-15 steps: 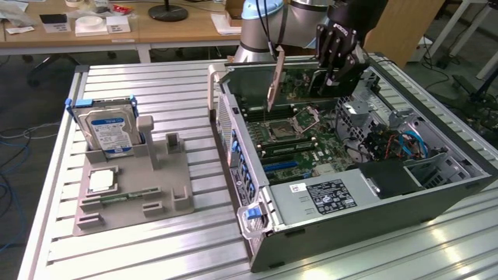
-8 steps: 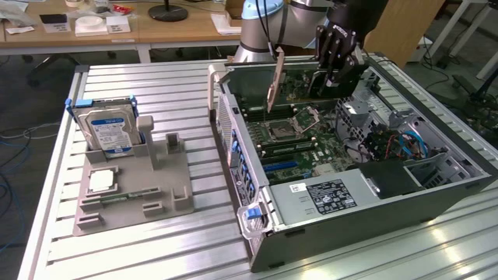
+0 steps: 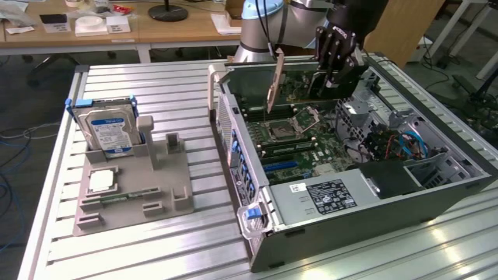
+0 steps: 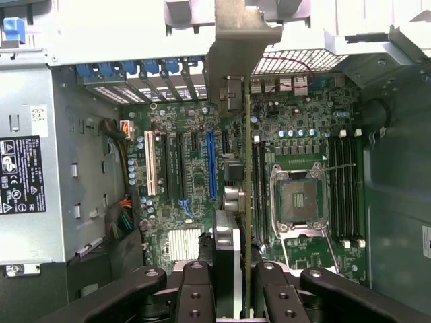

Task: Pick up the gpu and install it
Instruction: 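Insert the gpu into the slot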

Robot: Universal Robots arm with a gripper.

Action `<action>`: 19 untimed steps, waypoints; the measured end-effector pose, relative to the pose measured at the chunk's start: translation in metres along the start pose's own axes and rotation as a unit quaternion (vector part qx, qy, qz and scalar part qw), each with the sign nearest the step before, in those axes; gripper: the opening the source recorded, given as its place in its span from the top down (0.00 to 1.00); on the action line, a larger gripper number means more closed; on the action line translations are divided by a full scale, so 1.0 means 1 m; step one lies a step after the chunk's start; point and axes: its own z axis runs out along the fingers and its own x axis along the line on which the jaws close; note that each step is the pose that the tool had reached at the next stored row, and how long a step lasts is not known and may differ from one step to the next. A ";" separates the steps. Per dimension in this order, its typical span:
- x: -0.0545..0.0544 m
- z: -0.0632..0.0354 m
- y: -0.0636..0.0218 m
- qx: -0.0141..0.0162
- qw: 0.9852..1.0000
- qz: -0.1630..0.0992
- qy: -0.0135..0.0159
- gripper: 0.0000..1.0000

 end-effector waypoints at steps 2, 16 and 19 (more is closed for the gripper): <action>0.000 0.0005 0.0000 0.000 1.000 0.000 0.000 0.72; 0.000 0.0044 -0.0002 0.000 1.000 0.000 0.000 0.72; 0.000 0.0055 -0.0002 0.000 1.000 0.000 0.000 0.72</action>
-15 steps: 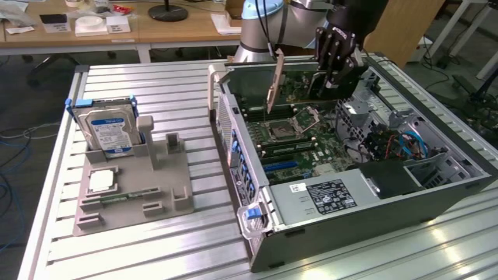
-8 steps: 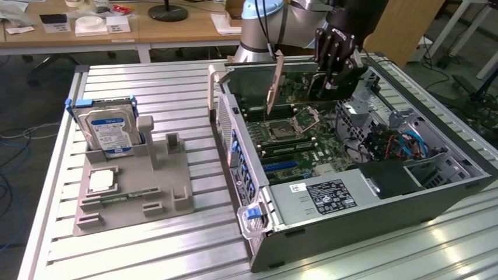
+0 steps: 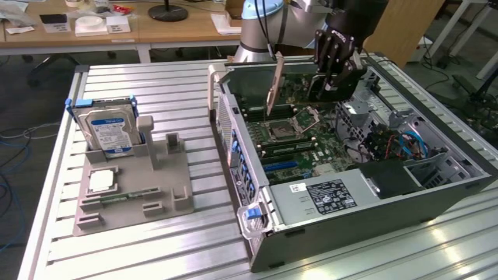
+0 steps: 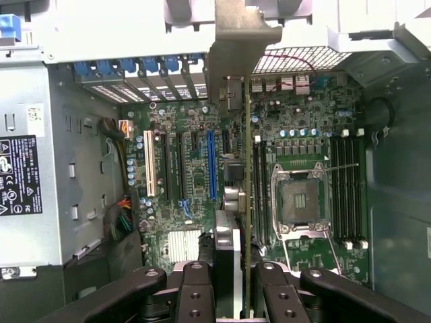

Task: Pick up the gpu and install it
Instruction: 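Insert the gpu into the slot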

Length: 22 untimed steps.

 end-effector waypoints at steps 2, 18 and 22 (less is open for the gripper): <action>0.000 0.0007 0.0000 0.000 1.000 0.000 0.000 0.72; 0.001 0.0062 -0.0003 0.000 1.000 0.000 0.000 0.72; 0.001 0.0077 -0.0004 0.000 1.000 -0.001 0.000 0.72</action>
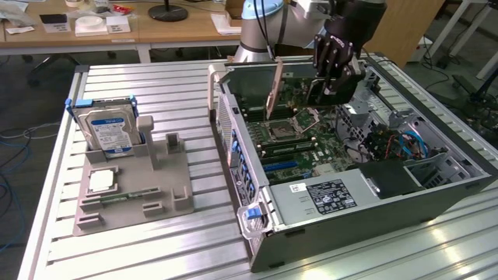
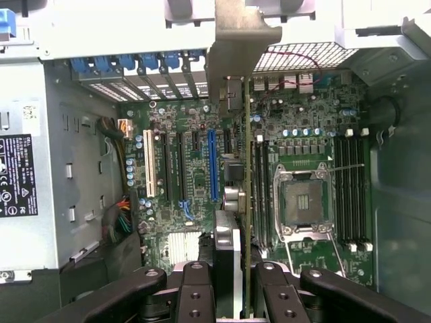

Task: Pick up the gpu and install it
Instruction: 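Insert the gpu into the slot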

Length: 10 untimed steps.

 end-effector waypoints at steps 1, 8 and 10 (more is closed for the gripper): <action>0.000 0.0004 0.0000 0.000 1.000 0.000 0.000 0.72; 0.000 0.0031 -0.0002 0.000 1.000 0.000 0.000 0.72; 0.000 0.0040 -0.0002 0.000 1.000 0.000 0.000 0.72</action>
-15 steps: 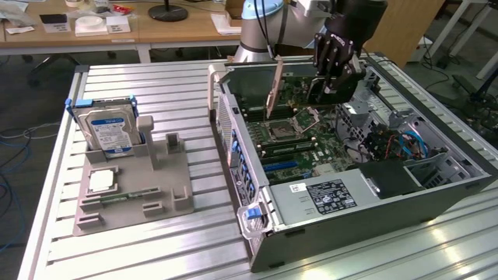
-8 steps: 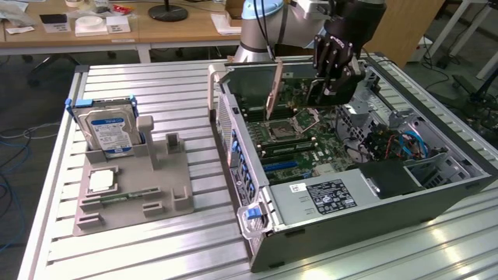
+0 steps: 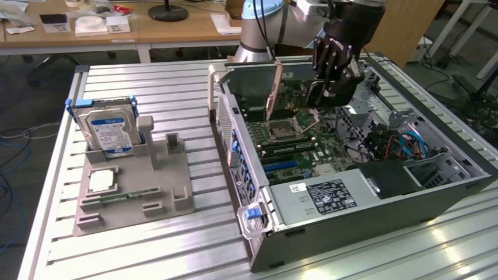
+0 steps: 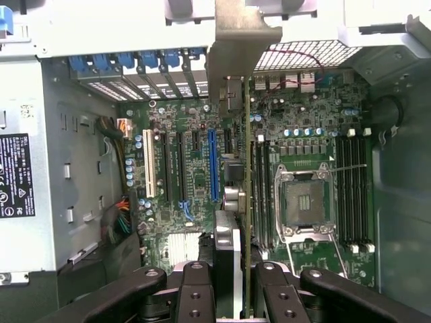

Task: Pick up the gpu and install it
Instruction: 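Insert the gpu into the slot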

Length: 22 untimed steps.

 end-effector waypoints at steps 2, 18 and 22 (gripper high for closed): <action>0.000 0.0009 -0.0001 0.000 1.000 0.000 0.000 0.72; 0.001 0.0055 -0.0003 0.000 1.000 -0.001 0.000 0.72; 0.002 0.0106 -0.0006 0.000 1.000 -0.001 0.000 0.72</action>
